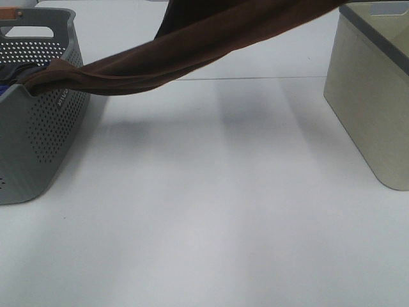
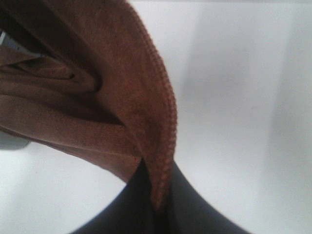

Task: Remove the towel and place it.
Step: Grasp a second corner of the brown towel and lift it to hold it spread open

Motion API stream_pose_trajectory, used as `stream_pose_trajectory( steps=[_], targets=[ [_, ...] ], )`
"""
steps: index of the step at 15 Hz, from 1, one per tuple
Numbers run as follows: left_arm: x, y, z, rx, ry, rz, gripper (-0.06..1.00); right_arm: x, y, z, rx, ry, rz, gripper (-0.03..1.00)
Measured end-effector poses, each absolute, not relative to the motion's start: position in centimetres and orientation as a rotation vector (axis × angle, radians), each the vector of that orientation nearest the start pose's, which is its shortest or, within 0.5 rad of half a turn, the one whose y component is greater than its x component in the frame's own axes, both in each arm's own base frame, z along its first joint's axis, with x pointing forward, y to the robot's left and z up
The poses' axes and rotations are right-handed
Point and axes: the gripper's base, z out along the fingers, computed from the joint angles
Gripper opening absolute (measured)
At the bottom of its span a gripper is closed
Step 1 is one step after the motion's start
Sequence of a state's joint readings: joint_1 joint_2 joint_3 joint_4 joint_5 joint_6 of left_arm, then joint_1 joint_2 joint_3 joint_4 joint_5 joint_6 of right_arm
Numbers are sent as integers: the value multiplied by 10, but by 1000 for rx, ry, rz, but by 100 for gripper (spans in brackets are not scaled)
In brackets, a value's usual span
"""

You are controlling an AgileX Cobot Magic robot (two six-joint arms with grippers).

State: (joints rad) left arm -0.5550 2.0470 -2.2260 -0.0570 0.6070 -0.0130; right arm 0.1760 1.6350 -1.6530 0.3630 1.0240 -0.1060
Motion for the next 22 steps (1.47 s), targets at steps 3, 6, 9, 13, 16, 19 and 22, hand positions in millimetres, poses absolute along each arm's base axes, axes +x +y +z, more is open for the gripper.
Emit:
stream_pose_trajectory(
  steps=[3, 6, 9, 13, 16, 19, 22],
  targets=[
    [378, -236, 479, 485, 1669, -425, 0, 340, 85, 460, -255, 2249, 446, 0],
    [340, -205, 534, 463, 1512, -355, 0, 317, 82, 515, -286, 2103, 444, 0],
    [334, -200, 536, 479, 1544, -315, 0, 308, 82, 528, -303, 2081, 439, 0],
    [362, -202, 497, 476, 1747, -285, 0, 323, 80, 514, -302, 2145, 381, 0],
    [397, -195, 467, 435, 1809, -253, 0, 354, 83, 490, -285, 2183, 338, 0],
    [458, -181, 422, 287, 1747, -279, 0, 417, 92, 456, -232, 2042, 271, 0],
    [483, -182, 416, 257, 1479, -294, 0, 446, 93, 454, -212, 1810, 209, 0]
  ],
)
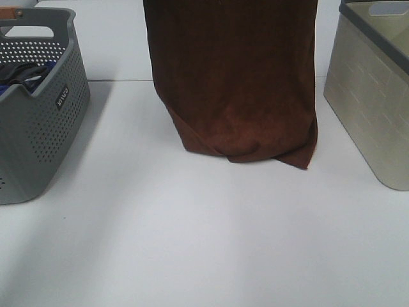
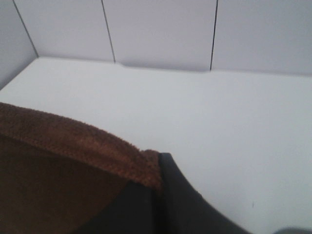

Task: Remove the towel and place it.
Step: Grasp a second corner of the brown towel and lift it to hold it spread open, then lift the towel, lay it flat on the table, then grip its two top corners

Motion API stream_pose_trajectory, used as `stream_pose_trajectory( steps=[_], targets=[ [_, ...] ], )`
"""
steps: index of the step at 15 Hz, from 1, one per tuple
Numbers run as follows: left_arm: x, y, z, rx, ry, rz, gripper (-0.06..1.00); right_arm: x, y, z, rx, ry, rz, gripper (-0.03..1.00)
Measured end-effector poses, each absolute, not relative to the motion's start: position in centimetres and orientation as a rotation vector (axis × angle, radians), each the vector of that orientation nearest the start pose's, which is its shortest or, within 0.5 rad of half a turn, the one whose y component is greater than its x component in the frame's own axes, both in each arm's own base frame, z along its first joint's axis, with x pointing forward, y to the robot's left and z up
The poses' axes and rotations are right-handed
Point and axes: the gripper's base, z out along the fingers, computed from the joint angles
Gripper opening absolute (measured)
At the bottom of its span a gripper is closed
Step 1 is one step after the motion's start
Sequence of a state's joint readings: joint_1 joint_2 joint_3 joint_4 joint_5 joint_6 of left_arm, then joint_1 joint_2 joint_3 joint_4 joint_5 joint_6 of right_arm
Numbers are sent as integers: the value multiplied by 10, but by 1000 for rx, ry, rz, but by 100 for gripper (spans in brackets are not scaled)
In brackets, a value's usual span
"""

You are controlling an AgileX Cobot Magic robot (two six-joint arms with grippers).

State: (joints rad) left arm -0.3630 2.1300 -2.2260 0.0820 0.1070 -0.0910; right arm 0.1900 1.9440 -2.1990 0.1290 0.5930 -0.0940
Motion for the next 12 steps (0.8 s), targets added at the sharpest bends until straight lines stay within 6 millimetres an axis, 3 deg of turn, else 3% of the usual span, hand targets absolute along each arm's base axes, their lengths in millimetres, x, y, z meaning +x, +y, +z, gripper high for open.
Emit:
stream_pose_trajectory(
  steps=[3, 6, 10, 12],
  targets=[
    [477, -182, 444, 270, 1115, -278, 0, 447, 90, 479, -200, 1568, 170, 0],
    [471, -182, 457, 297, 1012, -236, 0, 431, 87, 499, -193, 1514, 173, 0],
    [480, -181, 436, 327, 1262, -198, 0, 433, 89, 482, -230, 1676, 178, 0],
    [483, -183, 415, 341, 1498, -193, 0, 437, 92, 460, -264, 1844, 188, 0]
  ],
)
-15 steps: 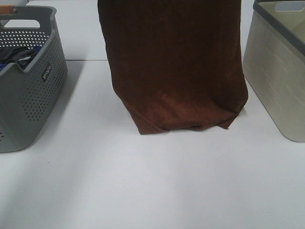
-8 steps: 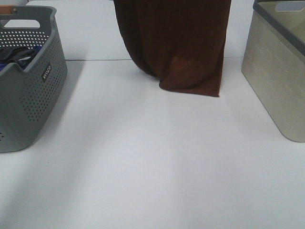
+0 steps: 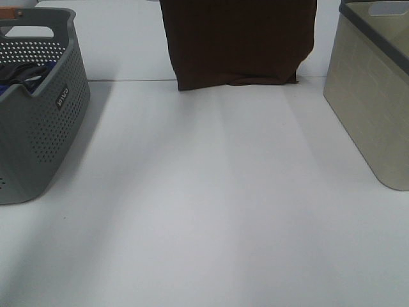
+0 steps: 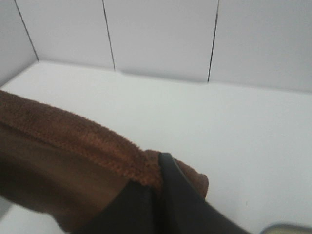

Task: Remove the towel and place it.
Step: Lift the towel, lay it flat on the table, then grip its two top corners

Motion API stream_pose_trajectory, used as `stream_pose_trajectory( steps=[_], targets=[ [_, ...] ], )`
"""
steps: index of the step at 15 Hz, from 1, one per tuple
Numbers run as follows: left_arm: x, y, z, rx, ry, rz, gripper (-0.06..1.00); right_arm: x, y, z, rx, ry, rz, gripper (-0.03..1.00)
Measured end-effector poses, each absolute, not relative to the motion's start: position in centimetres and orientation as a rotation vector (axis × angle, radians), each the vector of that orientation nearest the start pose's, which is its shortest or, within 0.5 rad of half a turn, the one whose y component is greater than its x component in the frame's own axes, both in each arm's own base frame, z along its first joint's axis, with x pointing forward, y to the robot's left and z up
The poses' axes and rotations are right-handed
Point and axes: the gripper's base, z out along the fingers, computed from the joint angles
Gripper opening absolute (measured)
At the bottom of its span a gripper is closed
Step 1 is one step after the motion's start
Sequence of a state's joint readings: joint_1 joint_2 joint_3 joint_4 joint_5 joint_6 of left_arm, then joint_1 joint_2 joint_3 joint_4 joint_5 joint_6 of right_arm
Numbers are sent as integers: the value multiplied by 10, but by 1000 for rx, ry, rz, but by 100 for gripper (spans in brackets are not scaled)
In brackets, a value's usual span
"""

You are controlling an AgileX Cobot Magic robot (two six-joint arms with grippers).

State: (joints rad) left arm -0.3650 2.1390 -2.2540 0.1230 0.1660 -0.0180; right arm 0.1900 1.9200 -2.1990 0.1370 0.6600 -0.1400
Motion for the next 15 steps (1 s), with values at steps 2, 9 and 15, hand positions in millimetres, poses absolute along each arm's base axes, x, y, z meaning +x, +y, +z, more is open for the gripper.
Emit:
stream_pose_trajectory(
  steps=[2, 9, 15],
  targets=[
    [480, -184, 390, 361, 1775, -192, 0, 438, 94, 431, -294, 2071, 205, 0],
    [449, -190, 345, 438, 2370, -249, 0, 419, 99, 399, -315, 2451, 342, 0],
    [439, -187, 327, 472, 2545, -228, 0, 413, 105, 386, -299, 2511, 460, 0]
  ],
)
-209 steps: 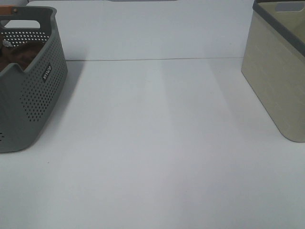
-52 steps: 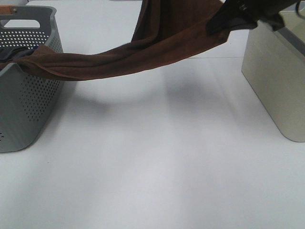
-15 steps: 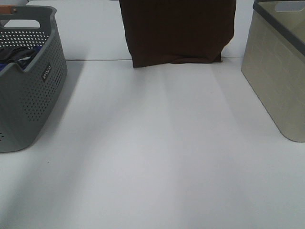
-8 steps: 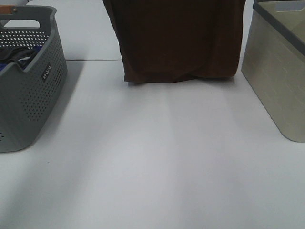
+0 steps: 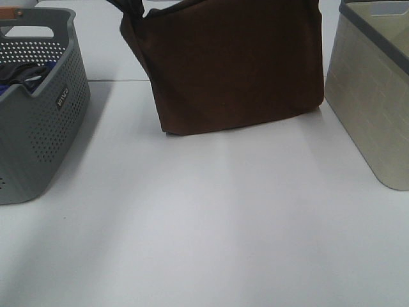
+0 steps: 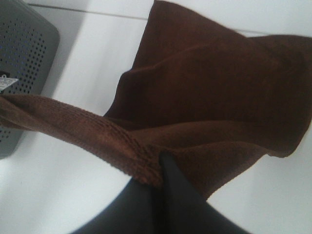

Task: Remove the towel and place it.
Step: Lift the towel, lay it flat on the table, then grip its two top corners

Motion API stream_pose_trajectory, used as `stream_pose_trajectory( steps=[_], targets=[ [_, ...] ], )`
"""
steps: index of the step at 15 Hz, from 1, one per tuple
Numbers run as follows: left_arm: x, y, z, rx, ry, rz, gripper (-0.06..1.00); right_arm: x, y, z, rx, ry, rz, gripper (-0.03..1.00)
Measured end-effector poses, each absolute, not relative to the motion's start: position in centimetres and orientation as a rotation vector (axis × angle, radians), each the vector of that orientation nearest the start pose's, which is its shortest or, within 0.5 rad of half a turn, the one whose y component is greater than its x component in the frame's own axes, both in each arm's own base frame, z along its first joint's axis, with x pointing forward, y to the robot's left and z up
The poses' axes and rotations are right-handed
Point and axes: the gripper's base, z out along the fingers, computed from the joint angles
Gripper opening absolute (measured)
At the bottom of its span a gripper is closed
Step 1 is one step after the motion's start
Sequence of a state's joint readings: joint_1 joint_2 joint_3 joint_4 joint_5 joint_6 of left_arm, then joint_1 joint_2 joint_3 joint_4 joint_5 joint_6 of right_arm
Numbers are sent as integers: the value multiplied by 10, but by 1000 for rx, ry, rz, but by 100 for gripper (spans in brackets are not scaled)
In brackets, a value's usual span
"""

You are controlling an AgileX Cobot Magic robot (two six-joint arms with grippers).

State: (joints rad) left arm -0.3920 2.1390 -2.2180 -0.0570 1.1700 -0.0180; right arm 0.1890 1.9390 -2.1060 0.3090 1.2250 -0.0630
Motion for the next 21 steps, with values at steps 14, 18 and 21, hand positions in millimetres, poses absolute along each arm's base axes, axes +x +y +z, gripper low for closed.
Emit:
stream_pose_trajectory(
  steps=[14, 18, 21],
  targets=[
    [280, -185, 278, 589, 2927, -200, 0, 286, 100, 286, -285, 2970, 647, 0],
    [232, -191, 261, 639, 2996, -161, 0, 252, 108, 271, -359, 3039, 653, 0],
    [197, -192, 244, 672, 3087, -119, 0, 216, 122, 252, -509, 3114, 624, 0]
  ],
)
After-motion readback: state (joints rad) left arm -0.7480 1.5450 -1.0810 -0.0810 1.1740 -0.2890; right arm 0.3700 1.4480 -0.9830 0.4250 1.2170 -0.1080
